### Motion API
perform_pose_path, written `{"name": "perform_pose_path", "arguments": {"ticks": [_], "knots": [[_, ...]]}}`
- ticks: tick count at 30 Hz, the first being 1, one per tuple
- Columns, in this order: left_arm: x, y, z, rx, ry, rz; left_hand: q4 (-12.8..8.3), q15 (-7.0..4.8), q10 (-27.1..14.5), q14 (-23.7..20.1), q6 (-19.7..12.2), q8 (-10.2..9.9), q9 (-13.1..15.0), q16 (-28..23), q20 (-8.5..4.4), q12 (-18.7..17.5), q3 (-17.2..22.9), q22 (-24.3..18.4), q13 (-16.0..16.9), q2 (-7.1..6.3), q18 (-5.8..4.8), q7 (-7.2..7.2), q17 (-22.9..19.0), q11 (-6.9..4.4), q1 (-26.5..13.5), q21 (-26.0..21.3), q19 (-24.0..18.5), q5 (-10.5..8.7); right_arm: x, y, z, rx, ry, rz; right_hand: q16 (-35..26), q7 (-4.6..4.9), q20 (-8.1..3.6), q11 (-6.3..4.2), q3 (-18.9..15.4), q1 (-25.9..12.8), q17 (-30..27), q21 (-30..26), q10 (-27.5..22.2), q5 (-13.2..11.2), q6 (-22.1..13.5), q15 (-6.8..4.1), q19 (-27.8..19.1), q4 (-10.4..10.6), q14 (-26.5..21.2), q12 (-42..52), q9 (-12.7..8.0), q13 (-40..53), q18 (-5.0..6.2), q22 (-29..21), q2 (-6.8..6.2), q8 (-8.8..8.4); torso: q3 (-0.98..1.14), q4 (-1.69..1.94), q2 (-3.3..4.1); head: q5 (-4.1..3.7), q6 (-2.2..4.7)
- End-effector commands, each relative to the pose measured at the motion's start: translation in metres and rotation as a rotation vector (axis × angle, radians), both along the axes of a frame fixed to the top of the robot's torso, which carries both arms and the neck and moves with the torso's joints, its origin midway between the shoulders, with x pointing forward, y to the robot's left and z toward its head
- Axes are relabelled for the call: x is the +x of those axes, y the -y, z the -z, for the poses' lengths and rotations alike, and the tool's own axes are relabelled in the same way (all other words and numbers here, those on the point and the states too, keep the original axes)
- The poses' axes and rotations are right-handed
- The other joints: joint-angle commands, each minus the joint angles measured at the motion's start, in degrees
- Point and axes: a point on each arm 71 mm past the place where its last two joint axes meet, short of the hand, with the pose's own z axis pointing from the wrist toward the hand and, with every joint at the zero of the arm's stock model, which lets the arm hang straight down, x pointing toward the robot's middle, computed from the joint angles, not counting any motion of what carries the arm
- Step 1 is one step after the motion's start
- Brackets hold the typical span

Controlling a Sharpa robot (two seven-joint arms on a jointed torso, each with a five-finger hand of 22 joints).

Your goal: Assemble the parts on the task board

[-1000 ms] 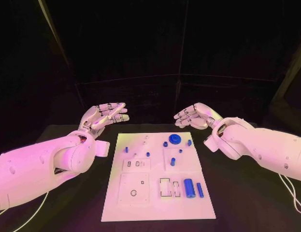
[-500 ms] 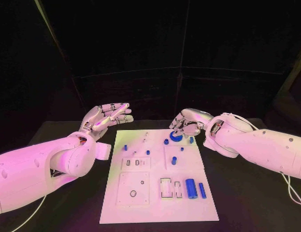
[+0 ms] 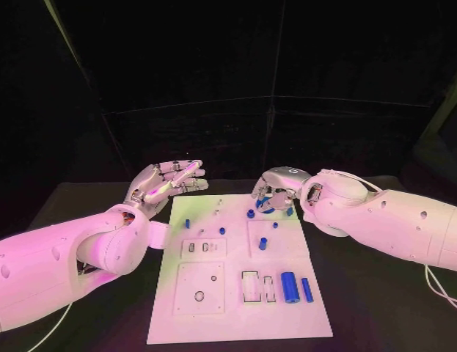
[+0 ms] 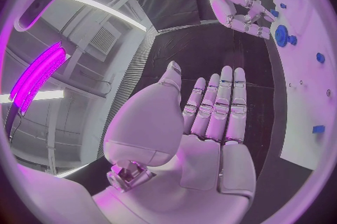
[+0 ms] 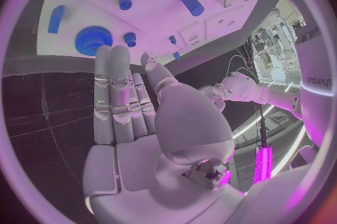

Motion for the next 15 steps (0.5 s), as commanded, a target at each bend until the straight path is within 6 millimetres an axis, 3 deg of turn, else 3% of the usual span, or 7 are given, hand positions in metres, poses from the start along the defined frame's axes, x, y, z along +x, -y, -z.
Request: {"name": "perform_pose_path", "arguments": {"ticks": [1,5,9,15], "knots": [[0.0,0.004,-0.003,0.002,0.016,0.03,-0.33,0.25,0.31,-0.01,0.29,-0.28,-0.07,-0.44,-0.11,-0.32,0.02,-0.11,-0.07,0.01,0.28,2.5,-0.08,0.08,0.67,-0.25,0.4,0.06,0.002,-0.003,0.0,-0.074,0.01,0.007,2.85,-0.06,0.08,0.08,0.67,-0.34,2.7,1.37,-0.81,-0.2,-0.39,0.4,-0.6,-0.04,1.57,0.04,0.07,0.08,0.66,0.83,-0.48,-0.16,-0.02,-0.13,0.36,-0.02,0.0],[0.001,0.003,-0.004,0.006,0.017,0.028,-0.37,0.26,0.29,-0.01,0.28,-0.32,-0.08,-0.5,-0.1,-0.38,-0.01,-0.14,-0.07,0.02,0.28,2.5,-0.09,0.08,0.69,-0.28,0.43,0.06,0.005,-0.007,0.001,-0.084,0.007,0.007,6.85,-0.09,0.15,0.09,1.18,-0.39,6.69,2.73,-1.04,-0.31,-0.49,0.41,-0.77,-0.02,1.6,0.17,0.07,0.11,0.69,1.64,-0.48,-0.16,0.04,-0.06,0.28,-0.03,-0.1],[0.002,0.002,-0.004,0.009,0.018,0.026,-0.38,0.27,0.28,-0.02,0.28,-0.33,-0.08,-0.52,-0.1,-0.4,-0.02,-0.15,-0.07,0.02,0.28,2.49,-0.09,0.09,0.68,-0.29,0.43,0.06,0.007,-0.01,0.002,-0.092,0.001,0.004,10.05,-0.13,0.21,0.08,1.7,-0.49,9.83,3.98,-1.24,-0.42,-0.59,0.4,-0.92,-0.02,1.48,0.25,0.07,0.13,0.7,2.37,-0.5,-0.16,-0.08,0.13,0.42,-0.04,-0.47],[0.002,0.002,-0.007,0.01,0.022,0.024,-0.39,0.27,0.26,-0.02,0.28,-0.35,-0.08,-0.56,-0.1,-0.44,-0.06,-0.17,-0.07,0.01,0.28,2.49,-0.1,0.09,0.66,-0.31,0.46,0.06,0.009,-0.018,0.003,-0.105,-0.014,-0.008,15.64,-0.31,0.33,0.04,2.73,-0.74,15.35,5.94,-1.25,-0.56,-0.44,0.34,-1.15,0.0,1.6,0.48,0.1,0.15,0.69,3.51,-0.43,-0.1,-0.19,0.1,0.48,0.12,-0.97]]}}
